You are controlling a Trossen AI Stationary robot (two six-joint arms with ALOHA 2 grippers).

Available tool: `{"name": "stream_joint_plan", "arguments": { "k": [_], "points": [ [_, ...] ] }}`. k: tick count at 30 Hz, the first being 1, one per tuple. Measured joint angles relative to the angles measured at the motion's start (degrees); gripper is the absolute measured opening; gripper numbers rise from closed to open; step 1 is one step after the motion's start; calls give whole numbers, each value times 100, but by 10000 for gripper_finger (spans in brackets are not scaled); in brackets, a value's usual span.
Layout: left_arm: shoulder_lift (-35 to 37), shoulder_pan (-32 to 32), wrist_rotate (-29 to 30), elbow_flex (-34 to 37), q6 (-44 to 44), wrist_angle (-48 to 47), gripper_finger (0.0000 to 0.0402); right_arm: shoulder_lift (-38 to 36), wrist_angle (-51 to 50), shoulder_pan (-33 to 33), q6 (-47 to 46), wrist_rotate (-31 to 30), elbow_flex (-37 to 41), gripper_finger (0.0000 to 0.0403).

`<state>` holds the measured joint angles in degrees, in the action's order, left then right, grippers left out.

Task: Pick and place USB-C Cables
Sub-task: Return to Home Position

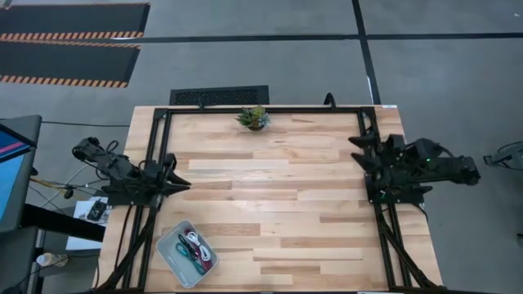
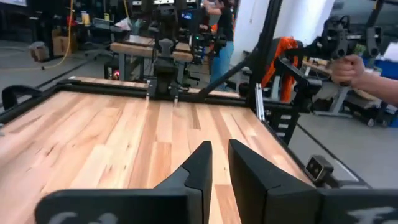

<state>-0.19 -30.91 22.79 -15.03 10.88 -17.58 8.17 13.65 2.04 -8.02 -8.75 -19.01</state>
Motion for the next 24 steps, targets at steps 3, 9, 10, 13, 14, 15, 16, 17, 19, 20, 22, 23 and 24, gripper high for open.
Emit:
{"name": "stream_joint_plan", "arguments": {
  "k": [3, 9, 10, 13, 14, 15, 16, 17, 19, 20, 22, 23, 24],
  "points": [
    [0, -1, -74, 250, -32, 226, 34, 49, 347, 186, 83, -474, 546, 279],
    [-1, -1, -187, 862, 26, 710, 20, 417, 1923, 392, 102, -748, 1779, 279],
    [0, -1, -223, 924, 28, 732, 17, 441, 1956, 413, 114, -769, 1854, 279],
    [-4, -1, -411, 1069, -14, 898, 11, 494, 1583, 478, 113, -857, 1845, 279],
    [-3, -1, -439, 1073, -65, 906, 8, 513, 1444, 476, 107, -967, 1845, 279],
    [-2, -1, -439, 1073, -172, 912, 6, 528, 1275, 459, 57, -1104, 1845, 279],
    [-3, -1, -438, 1073, -335, 911, 3, 517, 1088, 457, -64, -1248, 1845, 279],
    [-4, -1, -438, 1073, -520, 910, 2, 510, 948, 455, -165, -1324, 1845, 279],
    [-2, 1, -453, 1074, -802, 908, 1, 517, 677, 457, -251, -1367, 1845, 279],
    [-2, 1, -489, 1076, -888, 902, 1, 536, 474, 457, -251, -1367, 1845, 279],
    [-4, 1, -564, 1076, -1102, 898, 1, 539, 110, 457, -253, -1369, 1845, 279],
    [-4, 0, -536, 1076, -1232, 898, 1, 538, -71, 457, -251, -1369, 1847, 279],
    [-4, -2, -419, 1076, -1360, 900, 1, 532, -257, 457, -251, -1369, 1847, 279]
  ]
}}
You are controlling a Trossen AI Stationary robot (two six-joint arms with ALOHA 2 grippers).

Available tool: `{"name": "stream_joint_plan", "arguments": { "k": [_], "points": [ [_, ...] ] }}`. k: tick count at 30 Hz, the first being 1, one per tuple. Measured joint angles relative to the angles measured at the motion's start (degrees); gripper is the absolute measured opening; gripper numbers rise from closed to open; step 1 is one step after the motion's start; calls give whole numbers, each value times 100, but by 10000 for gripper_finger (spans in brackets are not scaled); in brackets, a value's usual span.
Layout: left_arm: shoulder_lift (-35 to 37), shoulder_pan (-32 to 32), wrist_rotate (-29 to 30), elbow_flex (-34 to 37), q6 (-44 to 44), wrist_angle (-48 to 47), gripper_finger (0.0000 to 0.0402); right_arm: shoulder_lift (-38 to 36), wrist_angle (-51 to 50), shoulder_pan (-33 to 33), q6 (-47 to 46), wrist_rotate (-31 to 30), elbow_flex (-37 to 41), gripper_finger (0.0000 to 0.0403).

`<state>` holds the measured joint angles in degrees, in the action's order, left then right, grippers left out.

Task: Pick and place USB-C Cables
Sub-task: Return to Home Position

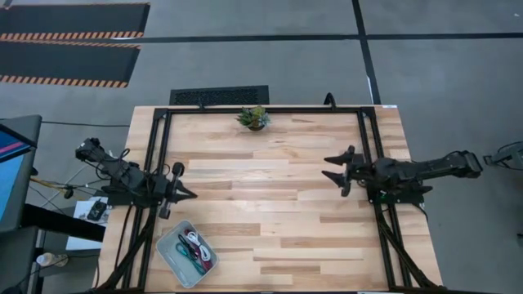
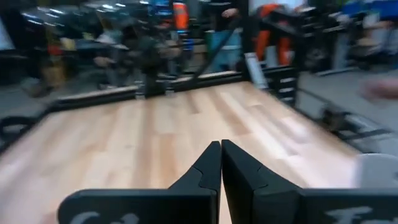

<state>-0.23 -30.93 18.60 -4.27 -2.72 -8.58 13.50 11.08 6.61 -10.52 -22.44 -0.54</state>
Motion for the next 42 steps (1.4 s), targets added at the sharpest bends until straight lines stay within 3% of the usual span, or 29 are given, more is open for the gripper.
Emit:
{"name": "stream_joint_plan", "arguments": {
  "k": [3, 7, 12, 42],
  "points": [
    [-2, 1, 637, 0, -37, 11, 0, 4, -528, 0, -2, 0, 0, 279],
    [-2, 4, 1048, 0, 727, 13, 0, 44, -661, 0, -4, 2, -4, 279],
    [-2, 4, 1064, 0, 1254, 11, 0, 42, -695, 0, -4, 4, -4, 279],
    [-4, 4, 1072, 2, 1285, 0, 0, 41, -733, 0, -4, 4, -2, 279]
  ]
}}
